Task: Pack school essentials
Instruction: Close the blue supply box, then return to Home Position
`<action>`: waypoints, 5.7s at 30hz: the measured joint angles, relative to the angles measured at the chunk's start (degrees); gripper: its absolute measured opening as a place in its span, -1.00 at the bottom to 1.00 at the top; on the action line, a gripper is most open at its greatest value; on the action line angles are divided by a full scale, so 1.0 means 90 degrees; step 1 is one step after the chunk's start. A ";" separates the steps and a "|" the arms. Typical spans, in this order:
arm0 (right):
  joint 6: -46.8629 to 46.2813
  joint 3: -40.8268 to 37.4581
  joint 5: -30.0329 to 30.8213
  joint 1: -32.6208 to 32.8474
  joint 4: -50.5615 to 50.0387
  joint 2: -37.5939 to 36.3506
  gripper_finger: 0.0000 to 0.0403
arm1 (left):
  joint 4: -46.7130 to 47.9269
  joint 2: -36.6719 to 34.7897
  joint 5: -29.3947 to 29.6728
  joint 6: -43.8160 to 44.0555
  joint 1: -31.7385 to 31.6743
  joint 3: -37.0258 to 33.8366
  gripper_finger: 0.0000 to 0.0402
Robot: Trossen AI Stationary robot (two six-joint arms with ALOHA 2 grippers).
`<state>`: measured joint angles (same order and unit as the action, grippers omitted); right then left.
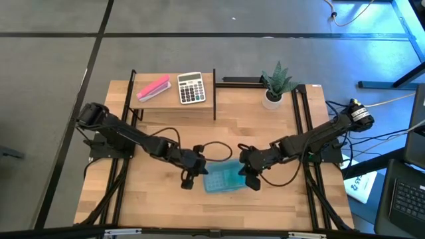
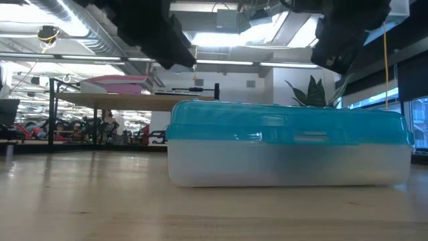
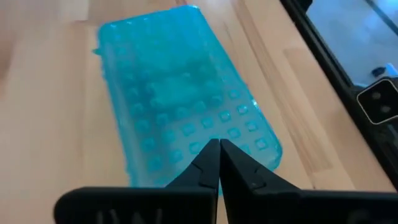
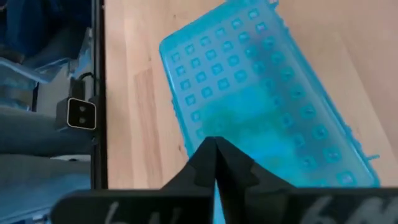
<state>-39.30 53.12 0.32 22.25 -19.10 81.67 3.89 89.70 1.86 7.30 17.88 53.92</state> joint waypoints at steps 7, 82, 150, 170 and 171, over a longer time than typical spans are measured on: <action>0.0066 0.0002 -0.0007 0.0052 0.0055 0.0392 -0.98 | -0.0463 0.0484 -0.0200 -0.0001 -0.0013 -0.0006 -1.00; 0.2251 -0.0400 0.1156 -0.0869 -0.0739 -0.3943 -0.99 | 0.1368 -0.6281 0.1842 0.1048 -0.0382 -0.2183 -1.00; 0.3096 -0.5566 0.1286 -0.1172 0.1581 -0.9007 -0.97 | -0.0916 -0.9926 0.2913 -0.0050 -0.0390 -0.5939 -1.00; 0.5394 -0.5566 0.2010 -0.1210 0.1628 -0.9005 -0.97 | -0.0876 -0.9926 0.2906 -0.0050 -0.0389 -0.5939 -1.00; 0.5392 -0.5566 0.2011 -0.1210 0.1627 -0.9005 -0.97 | -0.0874 -0.9926 0.2906 -0.0050 -0.0390 -0.5939 -1.00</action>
<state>9.23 3.03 18.41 11.35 -4.45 0.62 -3.97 0.36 28.01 6.86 14.37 0.47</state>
